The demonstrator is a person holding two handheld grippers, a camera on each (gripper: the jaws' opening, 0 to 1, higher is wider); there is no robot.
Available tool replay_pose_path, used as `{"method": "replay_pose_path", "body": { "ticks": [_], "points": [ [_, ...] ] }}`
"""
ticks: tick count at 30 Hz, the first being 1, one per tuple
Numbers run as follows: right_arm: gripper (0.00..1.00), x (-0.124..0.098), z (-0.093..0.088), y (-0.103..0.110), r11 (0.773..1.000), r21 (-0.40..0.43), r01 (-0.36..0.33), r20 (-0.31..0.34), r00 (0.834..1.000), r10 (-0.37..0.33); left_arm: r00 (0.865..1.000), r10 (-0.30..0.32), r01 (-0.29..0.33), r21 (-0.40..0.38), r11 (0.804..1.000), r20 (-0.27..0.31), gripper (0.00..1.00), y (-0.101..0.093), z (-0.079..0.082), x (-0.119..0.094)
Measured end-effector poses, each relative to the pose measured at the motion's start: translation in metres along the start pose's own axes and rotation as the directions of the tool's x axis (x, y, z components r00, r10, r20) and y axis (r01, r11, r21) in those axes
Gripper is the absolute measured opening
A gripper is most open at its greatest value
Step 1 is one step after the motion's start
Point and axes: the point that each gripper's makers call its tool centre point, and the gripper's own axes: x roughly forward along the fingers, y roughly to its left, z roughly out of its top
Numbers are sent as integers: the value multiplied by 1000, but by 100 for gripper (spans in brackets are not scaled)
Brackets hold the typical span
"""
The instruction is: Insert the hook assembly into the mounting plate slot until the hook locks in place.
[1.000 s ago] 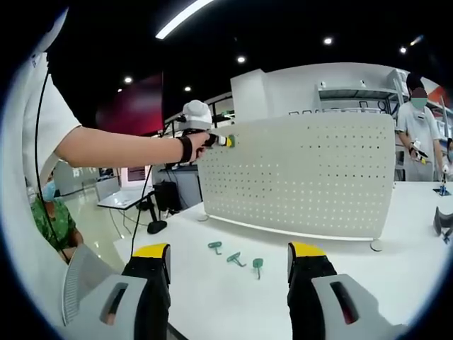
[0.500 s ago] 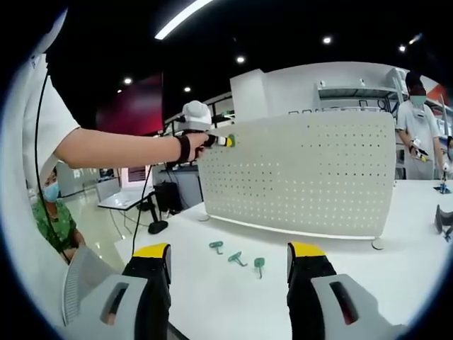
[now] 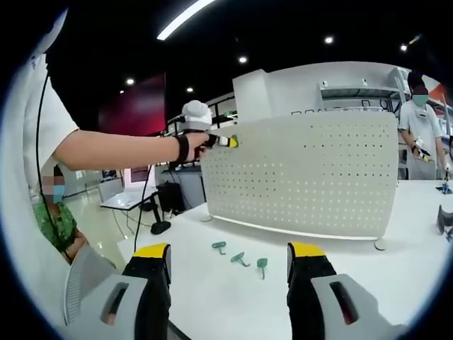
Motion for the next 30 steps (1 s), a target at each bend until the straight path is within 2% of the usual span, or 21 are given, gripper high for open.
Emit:
{"method": "replay_pose_path", "body": {
  "ticks": [10, 13, 25, 30],
  "points": [
    [67, 0, 0, 4, 1000, 1, -5, 4, 1000, 5, 999, -28, 28, -1, 1000, -45, 18, 0, -27, -10],
    [67, 0, -1, 4, 1000, -1, -5, 1, 1000, 5, 997, -49, 47, -26, 999, -66, 18, -2, -37, -12],
    [66, 1, -2, 8, 1000, -5, -26, -5, 1000, 25, 984, -106, 100, -49, 994, -146, 17, -8, -80, -29],
    [66, 1, -4, 9, 1000, -4, -27, -11, 1000, 27, 980, -112, 110, -26, 994, -164, 18, -8, -92, -36]
  ]
}}
